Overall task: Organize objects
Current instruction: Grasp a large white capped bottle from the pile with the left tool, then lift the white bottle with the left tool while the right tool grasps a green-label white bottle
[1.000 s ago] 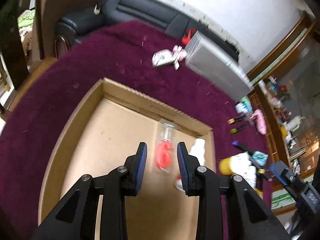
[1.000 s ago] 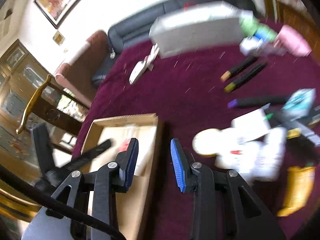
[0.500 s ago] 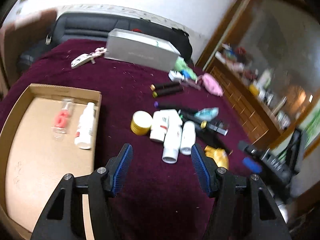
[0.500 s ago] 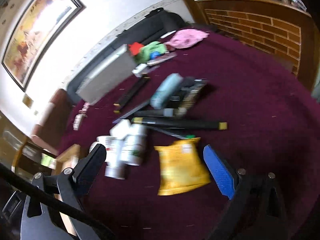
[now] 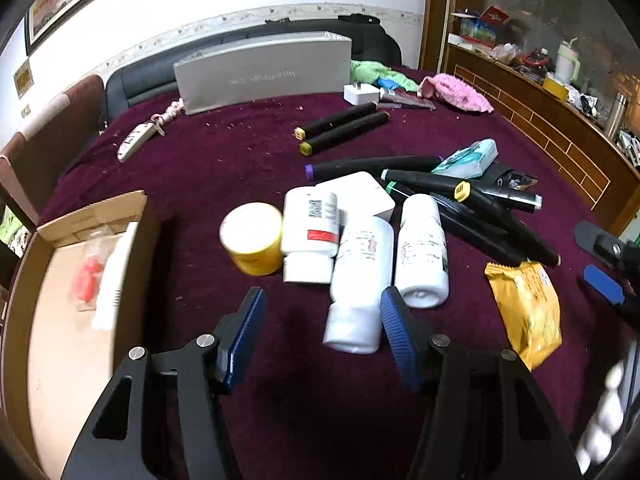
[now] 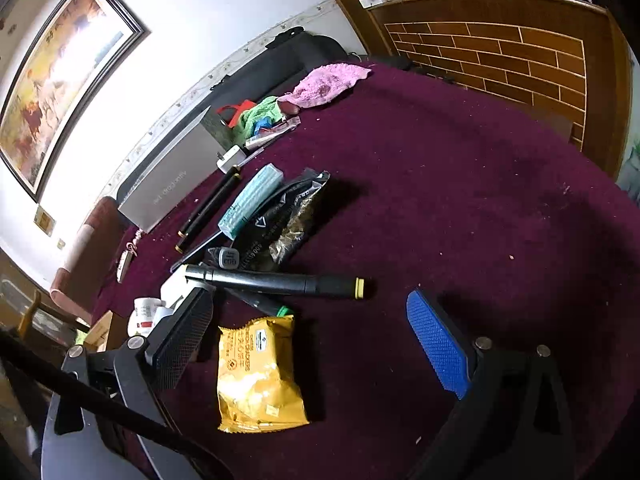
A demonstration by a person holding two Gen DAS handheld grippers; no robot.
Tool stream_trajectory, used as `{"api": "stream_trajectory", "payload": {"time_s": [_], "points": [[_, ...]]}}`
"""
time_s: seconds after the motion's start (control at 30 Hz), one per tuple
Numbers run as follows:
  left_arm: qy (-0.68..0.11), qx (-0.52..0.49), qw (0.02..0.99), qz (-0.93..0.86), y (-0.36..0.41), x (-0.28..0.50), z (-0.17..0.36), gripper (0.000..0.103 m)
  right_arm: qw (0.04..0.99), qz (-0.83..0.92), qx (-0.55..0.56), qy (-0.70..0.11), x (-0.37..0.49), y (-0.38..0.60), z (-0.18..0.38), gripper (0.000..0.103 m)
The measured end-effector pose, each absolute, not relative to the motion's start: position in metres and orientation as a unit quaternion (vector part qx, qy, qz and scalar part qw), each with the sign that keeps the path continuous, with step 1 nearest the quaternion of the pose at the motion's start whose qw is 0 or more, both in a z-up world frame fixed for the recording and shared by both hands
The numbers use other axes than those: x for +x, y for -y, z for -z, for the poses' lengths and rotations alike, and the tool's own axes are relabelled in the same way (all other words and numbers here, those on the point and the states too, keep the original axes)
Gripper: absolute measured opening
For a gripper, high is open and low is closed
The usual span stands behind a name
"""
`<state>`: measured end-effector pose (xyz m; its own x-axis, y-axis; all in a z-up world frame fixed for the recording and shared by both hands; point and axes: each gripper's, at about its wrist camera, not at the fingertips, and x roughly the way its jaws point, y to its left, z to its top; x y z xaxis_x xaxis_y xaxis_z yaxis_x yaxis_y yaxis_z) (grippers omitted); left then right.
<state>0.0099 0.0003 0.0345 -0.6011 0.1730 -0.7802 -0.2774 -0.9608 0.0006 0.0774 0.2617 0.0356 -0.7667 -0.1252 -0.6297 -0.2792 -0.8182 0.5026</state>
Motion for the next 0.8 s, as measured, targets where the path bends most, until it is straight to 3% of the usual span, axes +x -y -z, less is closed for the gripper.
{"api": "stream_trajectory", "payload": {"time_s": [0.17, 0.2, 0.23, 0.5, 0.8], "points": [[-0.072, -0.433, 0.132, -0.889, -0.022, 0.003, -0.021, 0.049, 0.018, -0.885, -0.362, -0.293, 0.074, -0.254, -0.030, 0.099], [-0.063, -0.440, 0.139, -0.885, -0.022, 0.001, -0.016, 0.034, 0.018, -0.885, -0.362, -0.291, 0.075, -0.253, -0.030, 0.099], [-0.060, -0.435, 0.139, -0.888, -0.021, 0.002, -0.017, 0.029, 0.017, -0.885, -0.363, -0.289, 0.075, -0.252, -0.030, 0.099], [0.005, -0.461, 0.154, -0.874, 0.029, 0.037, -0.027, 0.029, 0.023, -0.880, -0.377, -0.287, 0.074, -0.249, -0.026, 0.099], [-0.018, -0.453, 0.131, -0.882, 0.029, 0.042, -0.021, 0.032, 0.039, -0.887, -0.388, -0.246, 0.068, -0.237, -0.026, 0.099]]}}
